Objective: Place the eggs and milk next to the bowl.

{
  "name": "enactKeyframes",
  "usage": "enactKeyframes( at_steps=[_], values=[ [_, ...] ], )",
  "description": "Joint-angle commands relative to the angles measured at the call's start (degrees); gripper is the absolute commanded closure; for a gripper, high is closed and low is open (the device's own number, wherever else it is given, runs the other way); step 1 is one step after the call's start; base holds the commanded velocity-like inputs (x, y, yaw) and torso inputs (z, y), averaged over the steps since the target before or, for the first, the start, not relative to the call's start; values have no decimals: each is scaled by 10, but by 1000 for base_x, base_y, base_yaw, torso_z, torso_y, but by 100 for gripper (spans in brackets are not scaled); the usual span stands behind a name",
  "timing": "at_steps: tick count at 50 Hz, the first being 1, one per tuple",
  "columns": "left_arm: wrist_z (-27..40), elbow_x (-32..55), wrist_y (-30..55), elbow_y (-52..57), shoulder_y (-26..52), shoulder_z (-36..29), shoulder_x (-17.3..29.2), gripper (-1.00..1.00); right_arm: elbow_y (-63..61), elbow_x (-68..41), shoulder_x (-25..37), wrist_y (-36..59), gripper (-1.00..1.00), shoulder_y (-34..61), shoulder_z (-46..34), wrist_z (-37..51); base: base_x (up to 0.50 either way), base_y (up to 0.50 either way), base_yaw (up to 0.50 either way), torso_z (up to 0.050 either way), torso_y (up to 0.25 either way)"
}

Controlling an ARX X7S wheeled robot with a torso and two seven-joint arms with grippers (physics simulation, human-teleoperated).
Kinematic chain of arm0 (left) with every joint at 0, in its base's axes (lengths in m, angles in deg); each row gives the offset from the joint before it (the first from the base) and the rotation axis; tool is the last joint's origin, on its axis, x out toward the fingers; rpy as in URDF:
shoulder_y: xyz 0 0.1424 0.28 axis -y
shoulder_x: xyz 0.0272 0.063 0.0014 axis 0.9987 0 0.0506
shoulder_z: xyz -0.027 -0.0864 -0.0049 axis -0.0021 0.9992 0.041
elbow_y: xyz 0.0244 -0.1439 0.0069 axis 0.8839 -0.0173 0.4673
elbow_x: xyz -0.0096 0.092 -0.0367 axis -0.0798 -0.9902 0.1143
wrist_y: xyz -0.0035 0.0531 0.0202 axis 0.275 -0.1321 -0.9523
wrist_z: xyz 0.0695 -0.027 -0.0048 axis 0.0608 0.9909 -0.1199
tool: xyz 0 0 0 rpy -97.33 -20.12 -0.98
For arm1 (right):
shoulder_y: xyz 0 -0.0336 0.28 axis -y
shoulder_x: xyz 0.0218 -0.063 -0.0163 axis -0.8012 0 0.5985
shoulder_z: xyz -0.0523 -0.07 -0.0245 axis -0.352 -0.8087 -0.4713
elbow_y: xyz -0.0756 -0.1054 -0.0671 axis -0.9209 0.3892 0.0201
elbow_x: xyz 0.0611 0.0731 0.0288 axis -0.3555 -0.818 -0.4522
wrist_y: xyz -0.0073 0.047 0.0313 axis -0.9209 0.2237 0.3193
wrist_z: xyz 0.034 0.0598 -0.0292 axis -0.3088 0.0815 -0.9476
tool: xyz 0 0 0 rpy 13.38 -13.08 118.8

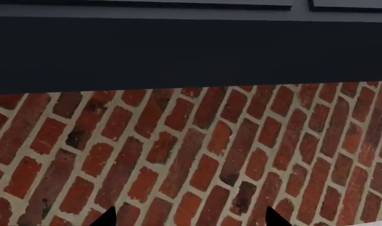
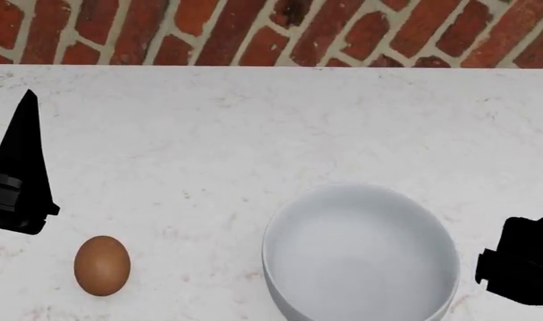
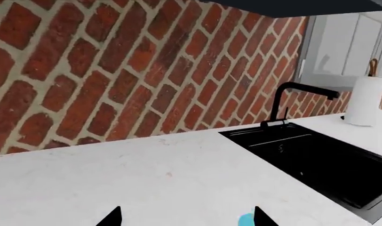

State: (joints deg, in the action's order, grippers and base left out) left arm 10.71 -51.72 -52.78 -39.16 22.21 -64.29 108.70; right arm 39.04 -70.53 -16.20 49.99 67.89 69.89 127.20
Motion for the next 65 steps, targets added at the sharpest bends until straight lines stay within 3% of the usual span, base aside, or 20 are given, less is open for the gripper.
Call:
enactKeyframes(
  at_steps=[1,6,21,38,65],
  values=[
    [2,3,-4,-1,-2,0,0,-100,15,-2,73,-115,-100,-106,-14,68,0,0,0,0,0],
    [3,3,-4,-1,-2,-1,1,-100,13,3,66,-138,-100,-134,0,68,0,0,0,0,0],
    [6,5,-6,-2,0,-4,3,-100,21,3,27,-81,-100,-135,44,68,0,0,0,0,0],
    [8,9,-5,-1,1,-7,6,-100,78,43,25,-79,-100,-60,-45,31,0,0,0,0,0],
    [2,-1,-36,-26,-13,-16,5,-100,145,151,38,-90,-100,-53,-86,-44,0,0,0,0,0]
  ],
)
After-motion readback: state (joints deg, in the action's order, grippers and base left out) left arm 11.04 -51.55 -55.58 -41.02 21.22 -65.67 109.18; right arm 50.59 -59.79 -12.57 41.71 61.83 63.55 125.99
